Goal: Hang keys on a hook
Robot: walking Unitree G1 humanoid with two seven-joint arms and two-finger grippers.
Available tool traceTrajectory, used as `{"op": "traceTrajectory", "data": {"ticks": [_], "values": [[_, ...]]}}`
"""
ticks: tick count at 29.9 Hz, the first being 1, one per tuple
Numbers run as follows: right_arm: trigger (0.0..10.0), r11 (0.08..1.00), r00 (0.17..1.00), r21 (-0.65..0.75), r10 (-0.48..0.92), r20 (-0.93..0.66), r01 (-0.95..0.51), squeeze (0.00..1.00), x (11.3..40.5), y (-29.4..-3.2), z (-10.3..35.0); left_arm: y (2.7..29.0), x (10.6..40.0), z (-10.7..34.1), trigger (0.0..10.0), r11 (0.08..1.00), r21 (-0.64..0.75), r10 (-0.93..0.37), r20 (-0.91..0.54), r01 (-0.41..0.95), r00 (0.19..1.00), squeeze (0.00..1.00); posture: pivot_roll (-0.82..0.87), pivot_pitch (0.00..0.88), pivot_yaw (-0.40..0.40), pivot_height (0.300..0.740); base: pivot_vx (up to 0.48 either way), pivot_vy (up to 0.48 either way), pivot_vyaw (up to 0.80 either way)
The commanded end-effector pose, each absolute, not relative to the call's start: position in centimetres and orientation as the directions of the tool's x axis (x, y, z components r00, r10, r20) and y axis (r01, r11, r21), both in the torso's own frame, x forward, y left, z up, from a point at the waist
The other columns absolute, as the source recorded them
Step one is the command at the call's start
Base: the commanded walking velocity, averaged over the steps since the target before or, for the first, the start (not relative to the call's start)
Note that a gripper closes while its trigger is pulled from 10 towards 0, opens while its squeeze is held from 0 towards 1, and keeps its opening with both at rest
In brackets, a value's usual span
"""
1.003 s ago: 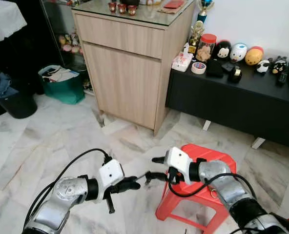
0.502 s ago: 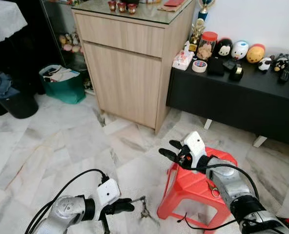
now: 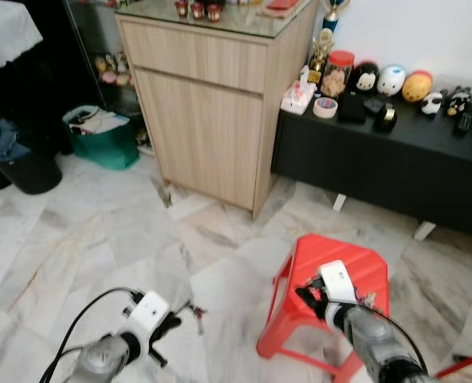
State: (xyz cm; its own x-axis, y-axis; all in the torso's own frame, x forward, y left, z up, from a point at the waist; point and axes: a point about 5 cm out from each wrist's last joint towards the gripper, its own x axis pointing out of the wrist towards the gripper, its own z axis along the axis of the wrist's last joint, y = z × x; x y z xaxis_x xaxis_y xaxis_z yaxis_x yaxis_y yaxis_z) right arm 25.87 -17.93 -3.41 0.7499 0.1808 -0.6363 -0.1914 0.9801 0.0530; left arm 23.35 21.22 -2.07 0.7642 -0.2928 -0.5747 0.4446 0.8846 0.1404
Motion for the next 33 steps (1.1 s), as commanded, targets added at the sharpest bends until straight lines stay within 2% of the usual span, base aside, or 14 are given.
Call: {"op": "traceTrajectory", "data": {"ticks": [1,3,8,11,16,20,29,33], "values": [[10.0,0.990,0.714,0.065,0.134,-0.687,-0.124,0.00,24.3,-18.0,-4.8,22.4,22.5,-3.2,10.0,0.938,0.136,-0.180,-0.597,0.320,0.782,0.00,0.09,0.056,-0.025,0.740,0.000,0.000,0.00],[10.0,0.994,0.680,0.065,0.104,-0.726,-0.084,0.00,22.7,-17.8,-5.9,23.2,21.1,-4.6,10.0,0.980,0.109,-0.060,-0.633,0.165,0.772,0.00,0.08,0.047,-0.027,0.740,0.000,0.000,0.00],[10.0,0.993,0.655,0.113,0.071,-0.752,0.021,0.00,21.2,-17.7,-6.9,24.2,19.2,-5.9,10.0,0.997,0.081,0.064,-0.685,-0.012,0.726,0.00,0.08,0.028,-0.031,0.740,0.000,0.000,0.00],[10.0,0.996,0.590,0.077,0.038,-0.806,0.042,0.00,19.3,-17.7,-8.0,24.5,17.5,-7.0,10.0,0.990,0.087,0.141,-0.724,-0.114,0.675,0.00,0.08,0.016,-0.032,0.740,0.000,0.000,0.00],[10.0,0.993,0.563,0.058,-0.009,-0.826,0.101,0.00,18.3,-17.8,-8.5,24.7,15.5,-8.0,10.0,0.978,0.099,0.193,-0.771,-0.186,0.606,0.00,0.08,0.000,-0.023,0.740,0.000,0.000,0.00],[10.0,0.996,0.562,0.048,-0.004,-0.827,0.077,0.00,18.3,-17.7,-8.6,24.6,15.2,-8.2,10.0,0.974,0.099,0.203,-0.777,-0.203,0.596,0.00,0.07,0.000,-0.021,0.740,0.000,0.000,0.00],[10.0,0.998,0.531,0.011,-0.022,-0.847,0.059,0.00,17.9,-17.9,-8.8,24.6,15.5,-8.1,10.0,0.965,0.101,0.230,-0.769,-0.242,0.596,0.00,0.08,0.000,-0.015,0.740,0.000,0.000,-0.78],[10.0,0.998,0.547,0.003,-0.030,-0.836,0.060,0.00,18.3,-17.9,-8.6,24.6,16.2,-7.9,10.0,0.967,0.100,0.226,-0.759,-0.234,0.610,0.00,0.08,0.000,-0.006,0.740,0.000,0.000,-0.77]]}}
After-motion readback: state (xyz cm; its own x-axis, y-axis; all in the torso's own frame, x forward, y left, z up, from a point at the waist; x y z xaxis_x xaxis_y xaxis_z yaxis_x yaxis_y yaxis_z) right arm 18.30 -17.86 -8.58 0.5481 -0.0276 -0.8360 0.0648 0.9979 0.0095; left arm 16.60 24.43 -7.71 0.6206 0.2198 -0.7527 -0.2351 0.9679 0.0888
